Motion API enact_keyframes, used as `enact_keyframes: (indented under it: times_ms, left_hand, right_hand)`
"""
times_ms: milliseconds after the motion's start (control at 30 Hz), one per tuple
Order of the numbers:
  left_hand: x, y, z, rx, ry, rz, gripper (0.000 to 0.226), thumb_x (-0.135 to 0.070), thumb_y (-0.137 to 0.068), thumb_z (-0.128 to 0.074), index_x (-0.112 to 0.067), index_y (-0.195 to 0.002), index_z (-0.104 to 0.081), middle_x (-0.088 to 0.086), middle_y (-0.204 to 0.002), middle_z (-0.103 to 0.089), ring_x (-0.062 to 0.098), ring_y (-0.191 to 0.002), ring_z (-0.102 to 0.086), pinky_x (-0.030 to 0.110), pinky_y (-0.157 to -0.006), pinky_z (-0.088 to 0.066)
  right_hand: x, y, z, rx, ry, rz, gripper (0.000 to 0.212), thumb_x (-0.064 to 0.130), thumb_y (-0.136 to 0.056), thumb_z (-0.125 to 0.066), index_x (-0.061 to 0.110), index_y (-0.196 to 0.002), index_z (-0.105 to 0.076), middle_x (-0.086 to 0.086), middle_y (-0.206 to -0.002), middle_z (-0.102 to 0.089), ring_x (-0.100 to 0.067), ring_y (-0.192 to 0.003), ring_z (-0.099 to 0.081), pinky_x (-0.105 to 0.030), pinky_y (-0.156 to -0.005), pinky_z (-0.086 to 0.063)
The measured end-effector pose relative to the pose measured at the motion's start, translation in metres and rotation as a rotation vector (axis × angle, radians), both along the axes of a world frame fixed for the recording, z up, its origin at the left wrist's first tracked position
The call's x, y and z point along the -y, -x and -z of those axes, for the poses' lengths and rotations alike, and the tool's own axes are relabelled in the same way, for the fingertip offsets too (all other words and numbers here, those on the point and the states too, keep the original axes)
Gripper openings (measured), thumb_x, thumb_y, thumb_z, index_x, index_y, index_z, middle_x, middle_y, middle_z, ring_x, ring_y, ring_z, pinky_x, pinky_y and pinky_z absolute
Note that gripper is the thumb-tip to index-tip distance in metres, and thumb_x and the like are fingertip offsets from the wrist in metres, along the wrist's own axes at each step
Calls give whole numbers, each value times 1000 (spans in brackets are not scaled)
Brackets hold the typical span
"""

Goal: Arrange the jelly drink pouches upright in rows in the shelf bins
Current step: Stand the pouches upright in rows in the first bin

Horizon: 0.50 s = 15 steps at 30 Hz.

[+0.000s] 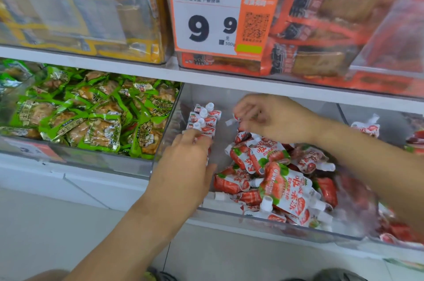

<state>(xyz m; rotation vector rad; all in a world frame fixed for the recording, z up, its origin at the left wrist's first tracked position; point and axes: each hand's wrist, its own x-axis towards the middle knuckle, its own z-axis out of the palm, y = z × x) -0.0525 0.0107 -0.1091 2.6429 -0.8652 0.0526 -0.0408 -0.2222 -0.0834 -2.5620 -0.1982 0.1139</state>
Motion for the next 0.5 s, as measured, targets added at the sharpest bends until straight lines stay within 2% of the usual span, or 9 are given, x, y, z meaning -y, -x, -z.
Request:
enact_keyframes:
  times_ms: [67,100,200,233,300,333,400,500]
  left_hand:
    - [4,0,-9,-46,152,98,34,-27,-83,-71,-27,-117,-64,-8,-113,-62,10,-99,-60,27,-86,-49]
    - [7,0,-11,-103,173,164,30,-28,-83,-73,-29,-112,-66,-12,-106,-66,6,-92,-61,24,-83,-50]
    - [19,3,-7,-307,111,343,33,-32,-81,-75,-31,-113,-67,-14,-104,-68,0,-91,-62,17,-80,-49]
    - [24,3,-3,-326,78,368,37,-33,-79,-77,-31,-114,-67,-15,-106,-68,0,-94,-61,13,-79,-47]
    - [34,1,7,-314,-20,407,46,-36,-73,-81,-30,-116,-66,-15,-107,-67,1,-97,-57,5,-75,-41]
    - [39,0,10,-316,-74,423,49,-38,-71,-82,-30,-116,-66,-13,-110,-67,3,-98,-58,7,-76,-42]
    - [45,-4,16,-349,-170,428,54,-41,-67,-84,-30,-116,-65,-8,-114,-66,9,-102,-60,22,-85,-47]
    - [47,-12,18,-385,-247,446,60,-40,-65,-85,-32,-119,-62,-10,-118,-63,10,-107,-58,21,-84,-44]
  right_hand:
    - [6,45,-16,-69,102,-89,28,36,-86,-72,28,-112,-67,20,-101,-67,5,-93,-63,-22,-85,-53]
    - [9,65,-18,-101,173,-109,33,43,-84,-73,31,-114,-66,22,-101,-65,7,-94,-61,-19,-85,-51]
    - [16,106,-2,-134,314,-167,67,68,-76,-66,43,-135,-47,24,-129,-47,9,-116,-44,-14,-101,-37]
    - [17,114,7,-155,308,-173,77,71,-73,-65,47,-141,-39,22,-137,-37,9,-123,-35,-12,-104,-30]
    - [16,121,19,-201,221,-134,82,71,-72,-67,53,-143,-31,21,-144,-21,9,-129,-22,-10,-107,-20]
    - [17,121,22,-217,174,-106,80,68,-73,-69,55,-142,-31,21,-145,-20,9,-131,-21,-13,-109,-20]
    - [19,119,26,-209,118,-51,72,64,-76,-69,57,-139,-35,17,-141,-26,2,-131,-31,-23,-114,-28]
    - [10,117,29,-205,142,-16,75,70,-73,-67,57,-138,-33,10,-129,-31,-11,-120,-47,-31,-108,-40]
